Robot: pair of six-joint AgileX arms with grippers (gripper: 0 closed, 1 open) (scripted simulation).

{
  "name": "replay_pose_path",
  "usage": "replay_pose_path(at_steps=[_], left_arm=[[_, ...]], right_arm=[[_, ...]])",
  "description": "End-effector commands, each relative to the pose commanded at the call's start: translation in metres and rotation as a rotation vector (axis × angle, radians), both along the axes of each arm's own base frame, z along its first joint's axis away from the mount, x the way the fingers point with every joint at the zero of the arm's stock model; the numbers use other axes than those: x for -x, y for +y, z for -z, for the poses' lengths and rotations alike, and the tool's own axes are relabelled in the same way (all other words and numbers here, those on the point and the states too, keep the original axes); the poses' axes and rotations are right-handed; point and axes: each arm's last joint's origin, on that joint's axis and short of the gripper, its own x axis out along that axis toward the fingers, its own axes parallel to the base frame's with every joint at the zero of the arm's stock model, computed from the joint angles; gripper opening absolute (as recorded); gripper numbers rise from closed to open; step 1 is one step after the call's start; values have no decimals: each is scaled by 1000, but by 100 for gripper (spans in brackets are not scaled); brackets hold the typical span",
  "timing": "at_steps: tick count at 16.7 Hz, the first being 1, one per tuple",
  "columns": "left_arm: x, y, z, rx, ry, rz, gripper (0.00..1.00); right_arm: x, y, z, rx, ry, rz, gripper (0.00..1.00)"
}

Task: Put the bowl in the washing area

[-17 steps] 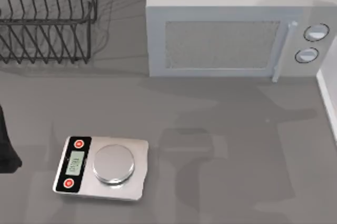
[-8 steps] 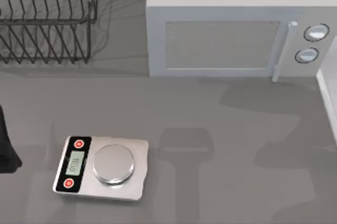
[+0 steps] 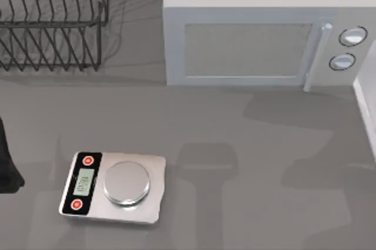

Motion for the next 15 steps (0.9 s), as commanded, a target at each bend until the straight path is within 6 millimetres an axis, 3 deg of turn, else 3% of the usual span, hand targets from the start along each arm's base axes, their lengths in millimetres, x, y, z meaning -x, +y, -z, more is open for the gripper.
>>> replay_pose_path(at_steps=[4,8,12,15], left_arm=[[0,0,0,0,0,0,100],[0,0,0,0,0,0,100],[0,0,0,0,0,0,100],[0,0,0,0,0,0,100]], right_arm=[[-16,19,16,-4,-33,-93,0],[-29,24,66,6,-51,-137,0],[-15,12,127,3,-9,-70,0],[-1,-1,148,-1,10,0,0]])
